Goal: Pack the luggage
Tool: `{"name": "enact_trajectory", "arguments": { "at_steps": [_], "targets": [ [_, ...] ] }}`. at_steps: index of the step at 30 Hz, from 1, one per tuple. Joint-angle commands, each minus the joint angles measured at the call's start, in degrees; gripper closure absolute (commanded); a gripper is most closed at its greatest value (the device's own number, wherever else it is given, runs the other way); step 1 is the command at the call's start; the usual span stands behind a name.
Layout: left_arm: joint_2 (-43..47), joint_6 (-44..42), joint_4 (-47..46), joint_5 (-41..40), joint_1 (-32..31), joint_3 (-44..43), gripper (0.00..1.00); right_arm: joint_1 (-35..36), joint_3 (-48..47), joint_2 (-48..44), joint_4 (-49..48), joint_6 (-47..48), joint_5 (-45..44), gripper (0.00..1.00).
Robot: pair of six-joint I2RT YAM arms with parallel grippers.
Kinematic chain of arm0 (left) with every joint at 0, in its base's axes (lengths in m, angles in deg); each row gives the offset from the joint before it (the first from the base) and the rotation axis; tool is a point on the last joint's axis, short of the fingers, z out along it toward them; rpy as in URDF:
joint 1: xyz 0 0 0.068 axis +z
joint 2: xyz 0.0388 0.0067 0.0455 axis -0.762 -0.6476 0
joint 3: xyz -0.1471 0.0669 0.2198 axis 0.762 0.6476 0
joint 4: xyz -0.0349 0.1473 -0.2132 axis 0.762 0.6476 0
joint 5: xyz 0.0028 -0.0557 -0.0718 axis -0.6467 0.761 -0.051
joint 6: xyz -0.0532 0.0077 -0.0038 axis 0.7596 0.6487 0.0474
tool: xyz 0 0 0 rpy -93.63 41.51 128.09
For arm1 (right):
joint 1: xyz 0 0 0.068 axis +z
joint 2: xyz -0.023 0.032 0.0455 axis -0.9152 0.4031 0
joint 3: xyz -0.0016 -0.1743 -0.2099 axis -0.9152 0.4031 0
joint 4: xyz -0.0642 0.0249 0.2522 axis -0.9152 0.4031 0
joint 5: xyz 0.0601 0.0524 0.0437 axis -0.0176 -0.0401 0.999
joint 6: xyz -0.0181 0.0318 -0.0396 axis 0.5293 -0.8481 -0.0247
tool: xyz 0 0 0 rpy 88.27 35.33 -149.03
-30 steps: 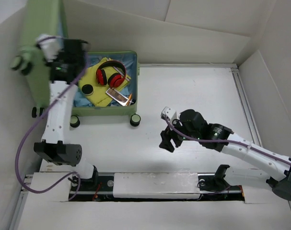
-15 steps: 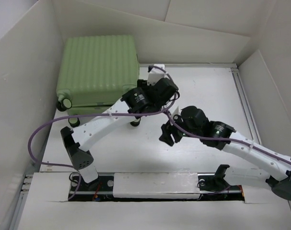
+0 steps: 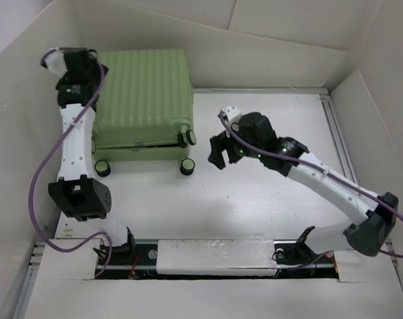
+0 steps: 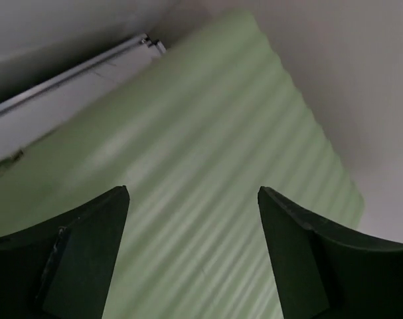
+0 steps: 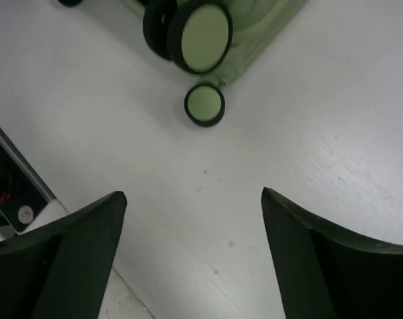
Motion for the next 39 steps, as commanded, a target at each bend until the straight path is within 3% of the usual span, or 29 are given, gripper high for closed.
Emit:
{"name": "enact_trajectory", "arguments": {
  "at_steps": [1,2,5,7,13,15,17,20,21,22,24,25,29,32,35,36,39],
  "targets": [
    [-2.43,3.51,-4.40,11.65,6.90,-8.05,0.23,-1.90,-10.77,5.40,-5.25,-0.41,3.12,0.09],
    [-7.23,3.51,-2.83,12.97,10.58,-11.21,0.20,-1.90,-13.08,9.95,-6.82,-0.41,3.83,0.01],
    [-17.42,0.27,3.77,13.68,15.17,-24.66,0.12,-5.06,-23.53,20.22,-8.33,-1.02,7.26,0.01],
    [-21.59,-0.26,4.57,19.73,17.46,-29.93,0.00,-7.07,-30.12,25.87,-8.33,-1.64,7.27,0.01],
    [-32.41,-1.75,2.03,35.97,21.87,-28.74,0.00,-11.04,-59.91,50.92,-4.30,-7.77,13.06,0.01],
    [-33.03,-2.55,0.35,38.99,19.25,-24.70,0.02,-11.75,-70.78,56.90,-2.28,-9.01,15.35,0.01],
    [-32.51,-3.78,-2.44,40.74,16.96,-20.49,0.10,-12.27,-73.83,62.10,-0.69,-10.24,17.02,0.01],
    [-29.09,-4.40,-4.91,43.04,11.43,-11.53,0.18,-12.27,-62.98,57.21,-5.67,-10.25,17.64,0.01],
    [-27.34,-4.40,-9.01,43.04,9.85,-4.63,0.21,-12.27,-58.06,54.32,-7.87,-10.25,17.12,0.02],
    [-22.97,-4.40,-10.88,43.04,6.70,-0.91,0.22,-12.27,-46.96,50.90,-10.42,-10.25,17.11,0.05],
    [-18.20,-3.87,-15.53,42.52,3.87,6.56,0.22,-11.75,-35.66,39.47,-18.24,-10.25,15.54,0.17],
    [-15.91,-2.74,-16.25,42.00,2.64,13.39,0.24,-11.75,-26.99,35.87,-19.39,-10.25,14.23,0.17],
    [-2.91,1.04,-21.52,42.52,-2.82,33.28,0.25,-13.76,-11.31,20.48,-18.09,-8.49,12.37,0.17],
    [7.64,3.94,-23.90,43.31,-7.73,46.18,0.25,-17.45,-2.77,10.37,-14.85,-6.92,12.37,0.13],
    [16.78,6.76,-22.07,42.79,-14.85,53.33,0.25,-22.09,0.43,2.36,-9.40,-4.37,10.62,0.07],
    [21.07,7.46,-21.19,42.78,-18.35,54.31,0.24,-23.34,0.43,0.95,-7.73,-3.66,9.56,0.06],
    [28.03,9.40,-16.88,38.05,-20.05,54.85,0.19,-30.01,-2.45,-1.60,-1.14,-1.73,7.97,0.01]
  ]
}}
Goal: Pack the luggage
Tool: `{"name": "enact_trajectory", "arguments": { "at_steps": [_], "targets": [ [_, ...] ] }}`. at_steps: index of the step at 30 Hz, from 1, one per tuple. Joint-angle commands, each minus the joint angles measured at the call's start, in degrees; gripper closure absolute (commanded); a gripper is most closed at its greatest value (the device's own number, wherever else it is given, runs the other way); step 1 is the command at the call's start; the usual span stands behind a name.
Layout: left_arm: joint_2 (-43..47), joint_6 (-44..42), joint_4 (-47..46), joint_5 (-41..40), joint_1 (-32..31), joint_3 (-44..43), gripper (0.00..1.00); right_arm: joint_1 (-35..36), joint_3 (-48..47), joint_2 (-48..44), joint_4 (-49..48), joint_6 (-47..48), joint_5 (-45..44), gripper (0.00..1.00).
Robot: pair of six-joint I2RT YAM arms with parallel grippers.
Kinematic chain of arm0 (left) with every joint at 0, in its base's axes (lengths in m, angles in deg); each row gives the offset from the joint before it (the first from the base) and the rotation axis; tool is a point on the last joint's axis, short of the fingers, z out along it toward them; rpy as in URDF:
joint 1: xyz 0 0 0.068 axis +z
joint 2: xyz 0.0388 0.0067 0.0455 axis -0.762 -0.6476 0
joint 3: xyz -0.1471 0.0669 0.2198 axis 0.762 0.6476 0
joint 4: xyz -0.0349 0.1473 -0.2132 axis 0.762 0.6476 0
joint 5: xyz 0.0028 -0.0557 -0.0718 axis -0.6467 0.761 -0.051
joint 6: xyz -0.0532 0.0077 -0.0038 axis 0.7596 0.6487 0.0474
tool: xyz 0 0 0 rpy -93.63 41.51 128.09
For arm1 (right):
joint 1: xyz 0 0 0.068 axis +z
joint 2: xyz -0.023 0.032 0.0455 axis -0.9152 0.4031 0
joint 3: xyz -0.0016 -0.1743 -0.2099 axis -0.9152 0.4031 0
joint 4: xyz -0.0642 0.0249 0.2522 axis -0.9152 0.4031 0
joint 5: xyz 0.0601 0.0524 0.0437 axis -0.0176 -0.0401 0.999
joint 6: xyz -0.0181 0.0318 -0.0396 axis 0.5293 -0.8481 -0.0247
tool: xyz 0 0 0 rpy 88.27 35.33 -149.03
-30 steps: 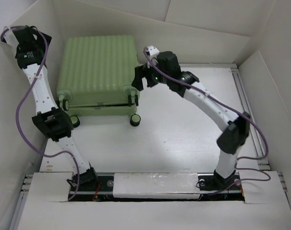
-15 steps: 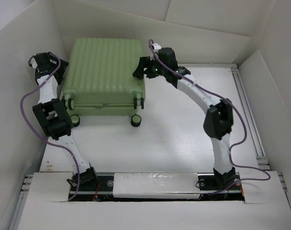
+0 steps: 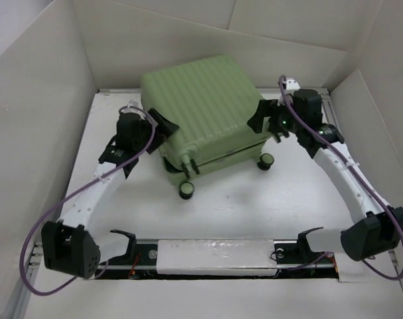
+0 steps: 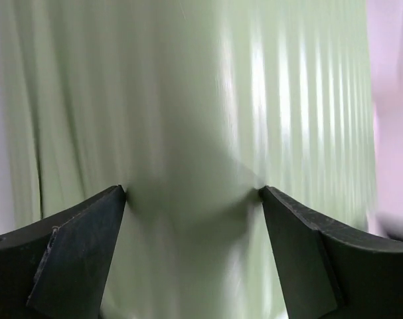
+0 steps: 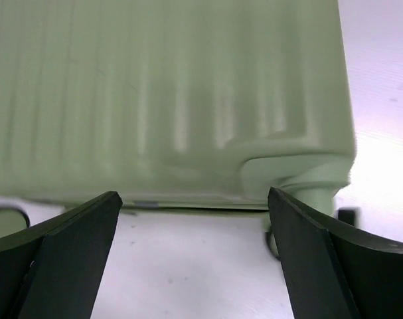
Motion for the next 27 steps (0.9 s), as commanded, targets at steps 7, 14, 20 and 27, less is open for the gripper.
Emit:
{"name": "enact_trajectory", "arguments": {
  "at_steps": [7,14,20,27],
  "targets": [
    [4.51,-2.96,18.47,-3.54,0.86,-19.62,0.01,-12.90,-12.25,2.72,9.27,-2.43,0.52,0.11],
    [-22.80,-6.92,17.04,-2.31,8.69,-49.45,0.01,-12.55,-5.96,-8.08,11.46,-4.36,-10.02,0.55],
    [-51.55,-3.42,20.30,9.08,15.81,-78.05,0.01,-13.07,5.91,-16.60,13.31,-10.24,-7.12,1.00],
    [-66.60,2.89,6.01,25.52,17.31,-82.14,0.11,-11.94,15.68,-16.80,11.13,-10.78,-3.71,1.00]
  ]
}}
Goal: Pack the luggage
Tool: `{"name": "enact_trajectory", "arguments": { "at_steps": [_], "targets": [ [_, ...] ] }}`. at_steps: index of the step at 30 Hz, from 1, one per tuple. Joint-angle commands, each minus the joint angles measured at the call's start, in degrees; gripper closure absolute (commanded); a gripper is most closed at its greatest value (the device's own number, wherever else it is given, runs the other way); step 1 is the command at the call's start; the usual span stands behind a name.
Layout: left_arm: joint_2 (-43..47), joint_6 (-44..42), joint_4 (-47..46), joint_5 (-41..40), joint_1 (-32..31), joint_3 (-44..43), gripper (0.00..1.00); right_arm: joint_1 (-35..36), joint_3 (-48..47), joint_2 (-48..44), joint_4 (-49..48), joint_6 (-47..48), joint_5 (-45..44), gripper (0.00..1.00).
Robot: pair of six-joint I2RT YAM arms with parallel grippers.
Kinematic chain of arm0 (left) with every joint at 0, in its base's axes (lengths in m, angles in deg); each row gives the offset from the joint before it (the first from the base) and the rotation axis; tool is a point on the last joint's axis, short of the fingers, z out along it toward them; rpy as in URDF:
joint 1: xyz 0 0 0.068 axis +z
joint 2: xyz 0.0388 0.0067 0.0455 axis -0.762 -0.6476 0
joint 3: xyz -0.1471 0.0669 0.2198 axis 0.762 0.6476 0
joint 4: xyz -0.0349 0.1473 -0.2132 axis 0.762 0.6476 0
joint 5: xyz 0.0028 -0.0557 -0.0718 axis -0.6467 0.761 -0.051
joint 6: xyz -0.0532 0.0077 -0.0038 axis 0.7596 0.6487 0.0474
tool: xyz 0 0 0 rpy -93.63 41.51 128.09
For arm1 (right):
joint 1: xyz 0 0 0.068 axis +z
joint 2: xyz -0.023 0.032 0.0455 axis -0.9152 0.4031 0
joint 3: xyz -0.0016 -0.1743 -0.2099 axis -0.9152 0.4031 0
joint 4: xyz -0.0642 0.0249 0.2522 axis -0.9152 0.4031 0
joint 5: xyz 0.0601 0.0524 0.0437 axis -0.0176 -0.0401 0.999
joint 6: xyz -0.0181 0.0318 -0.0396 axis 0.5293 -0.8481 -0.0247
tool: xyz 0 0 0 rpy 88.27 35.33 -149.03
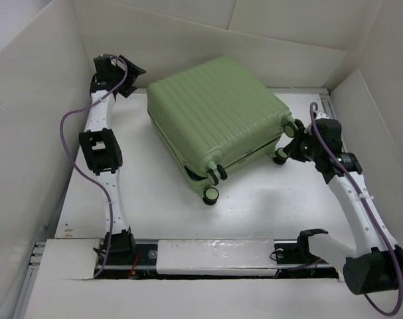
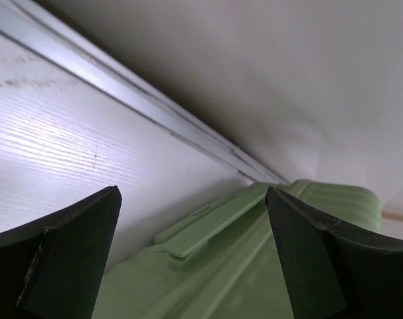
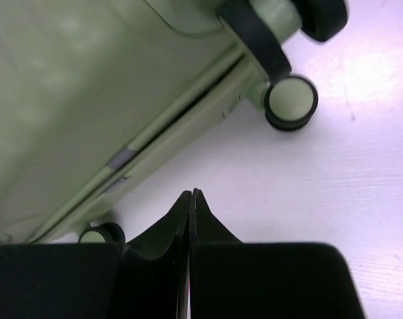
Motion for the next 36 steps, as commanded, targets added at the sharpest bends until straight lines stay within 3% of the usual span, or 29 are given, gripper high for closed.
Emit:
{"name": "enact_trajectory", "arguments": {
  "at_steps": [1,6,11,14,15,17,18,21,25,28,29,33,34,36],
  "targets": [
    [-0.99,4.90,-9.71,12.14,-0.85,-1.35,0.12,1.75,2.87,2.40,-3.04,-1.27,2.75,1.00],
    [-6.98,5.97,-13.05,16.71,-2.87,-1.97,0.14,5.70,4.03,9.93,-15.16,-1.89,4.16,0.99],
    [-6.55,1.76,-12.54,21.72,-5.68,5.73,0.16,7.03,-0.09,20.14,-22.38,-0.57,8.18,0.99],
    [3.01,-4.30,-16.11,21.73,-7.70,19.51,0.17,7.56,-5.80,27.43,-24.59,1.01,10.22,0.99],
    [6.35,-5.62,-17.09,21.73,-8.23,30.88,0.17,8.08,-9.47,29.19,-25.11,1.62,11.18,0.99],
    [16.72,-8.08,-19.55,20.76,-9.11,42.01,0.20,8.08,-13.62,35.08,-25.11,2.24,12.85,0.99],
    [22.93,-8.71,-20.61,19.80,-9.98,51.72,0.22,8.08,-18.25,37.10,-25.11,2.24,14.51,0.99],
    [32.36,-11.34,-19.57,16.56,-11.48,64.17,0.22,9.40,-26.27,45.54,-23.54,2.77,16.98,1.00],
    [49.06,-10.83,-16.86,12.69,-13.68,85.16,0.22,12.12,-43.66,56.00,-15.90,5.32,19.27,1.00],
    [63.12,-10.82,-10.21,8.40,-14.21,92.67,0.18,13.18,-56.85,61.81,-9.83,5.94,19.27,0.98],
    [66.55,-10.82,-7.72,6.28,-14.21,93.21,0.18,13.18,-62.10,62.51,-8.25,5.94,18.49,0.96],
    [83.59,-11.52,4.41,-3.83,-13.60,88.05,0.15,12.31,-68.03,60.42,-4.47,7.43,14.54,0.69],
    [85.11,-11.52,6.17,-5.68,-13.60,86.12,0.15,11.78,-68.05,57.63,-3.24,8.13,13.31,0.56],
    [85.66,-11.52,11.27,-10.78,-13.60,80.76,0.15,10.11,-66.30,53.58,-3.23,9.45,11.37,0.44]
  ]
}}
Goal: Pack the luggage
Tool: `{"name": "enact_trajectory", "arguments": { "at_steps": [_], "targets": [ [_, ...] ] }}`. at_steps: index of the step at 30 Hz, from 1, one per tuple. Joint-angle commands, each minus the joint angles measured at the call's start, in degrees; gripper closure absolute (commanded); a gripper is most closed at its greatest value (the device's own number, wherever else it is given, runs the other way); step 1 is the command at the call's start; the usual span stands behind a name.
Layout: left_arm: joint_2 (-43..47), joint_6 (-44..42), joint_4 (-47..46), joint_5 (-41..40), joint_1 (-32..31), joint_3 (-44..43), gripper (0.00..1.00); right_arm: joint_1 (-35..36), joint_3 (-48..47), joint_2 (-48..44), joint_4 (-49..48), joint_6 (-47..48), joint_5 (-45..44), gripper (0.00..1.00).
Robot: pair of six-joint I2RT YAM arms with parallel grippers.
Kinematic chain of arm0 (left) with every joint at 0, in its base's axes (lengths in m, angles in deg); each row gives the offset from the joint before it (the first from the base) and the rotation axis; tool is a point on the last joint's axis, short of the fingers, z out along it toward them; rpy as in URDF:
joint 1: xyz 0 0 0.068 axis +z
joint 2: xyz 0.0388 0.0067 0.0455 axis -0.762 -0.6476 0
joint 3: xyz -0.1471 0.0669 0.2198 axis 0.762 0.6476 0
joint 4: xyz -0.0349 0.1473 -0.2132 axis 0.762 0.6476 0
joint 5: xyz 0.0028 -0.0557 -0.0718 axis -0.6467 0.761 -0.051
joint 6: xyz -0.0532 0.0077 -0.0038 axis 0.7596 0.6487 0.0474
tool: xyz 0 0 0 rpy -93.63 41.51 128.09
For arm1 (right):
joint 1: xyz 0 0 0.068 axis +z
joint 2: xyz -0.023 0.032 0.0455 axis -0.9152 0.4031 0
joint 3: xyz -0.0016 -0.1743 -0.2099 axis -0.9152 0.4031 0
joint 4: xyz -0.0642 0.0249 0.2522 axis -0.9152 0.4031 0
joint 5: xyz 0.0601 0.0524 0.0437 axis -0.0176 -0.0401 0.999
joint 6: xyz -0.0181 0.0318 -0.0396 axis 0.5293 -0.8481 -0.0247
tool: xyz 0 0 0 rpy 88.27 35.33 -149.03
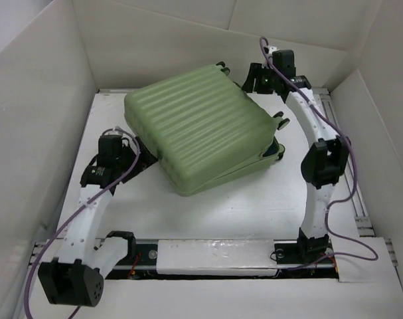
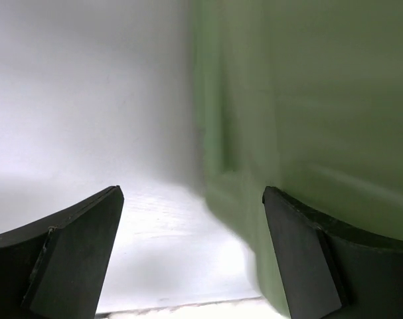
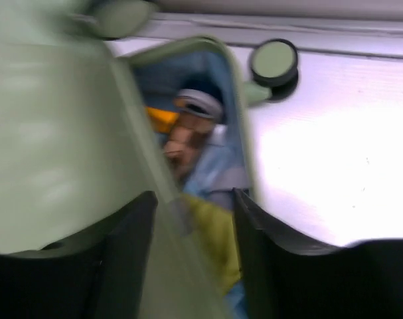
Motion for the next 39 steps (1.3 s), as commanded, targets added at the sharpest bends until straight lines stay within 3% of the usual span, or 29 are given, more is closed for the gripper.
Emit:
{"name": "enact_trajectory", "arguments": {
  "at_steps": [1,4,6,7,8,12,15,20,26,28,32,33,34,35,37,39],
  "targets": [
    [3.78,1.04,-0.19,-0.56,-1.12,-11.01,0.15,4.55,-1.99,-16.60,0.08,0.55,4.88,0.35],
    [3.78,3.50,-1.94,1.71,-1.64,-10.15,0.18,3.85,10.12,-26.11,-1.50,2.23,2.85,0.27],
    [4.30,4.73,-1.94,2.25,-1.64,-8.74,0.18,6.12,19.07,-37.09,-4.23,3.72,2.14,0.26],
    [4.92,4.73,-1.94,2.25,-1.64,-7.08,0.20,7.35,29.13,-40.96,-5.28,3.72,1.45,0.27],
    [5.53,4.73,-1.94,1.03,-1.64,-6.46,0.22,8.93,33.92,-48.57,-6.77,3.72,0.83,0.36],
    [6.51,4.73,-2.99,0.23,-1.64,-3.56,0.27,17.89,53.71,-64.06,-5.57,0.40,-0.92,0.84],
    [3.53,4.73,-10.79,3.03,-1.64,0.13,0.25,23.53,64.80,-72.43,-3.28,-4.00,-7.77,0.95],
    [-6.22,7.72,-28.10,11.19,-1.64,-1.60,0.24,25.20,70.62,-74.31,-1.95,-9.11,-13.23,0.97],
    [-16.08,8.95,-34.29,17.01,-2.35,-9.52,0.24,27.05,73.17,-73.78,-1.34,-11.38,-18.59,0.97],
    [-16.61,7.64,-33.77,17.63,-2.35,-11.19,0.23,27.05,74.04,-73.26,-1.34,-12.09,-20.52,0.92],
    [-13.82,1.76,-22.89,7.82,-2.35,-12.08,0.23,26.35,75.28,-70.80,-3.79,-12.80,-21.76,0.70],
    [-12.67,1.05,-20.86,4.56,-2.35,-11.29,0.26,25.83,75.28,-69.32,-4.41,-12.19,-21.76,0.63],
    [-11.35,1.04,-18.75,0.18,-1.13,-10.15,0.32,25.82,74.59,-68.60,-5.11,-11.66,-21.76,0.61],
    [-9.94,1.04,-18.73,-0.65,0.10,-6.84,0.38,25.82,74.58,-67.99,-6.07,-11.66,-20.46,0.61],
    [-6.69,1.04,-18.73,-1.18,3.36,-3.74,0.48,25.82,74.58,-66.41,-8.71,-10.26,-18.96,0.71],
    [-7.29,1.04,-21.01,0.83,3.37,-0.66,0.51,25.82,75.72,-65.35,-10.56,-9.73,-16.67,0.82]
  ]
}}
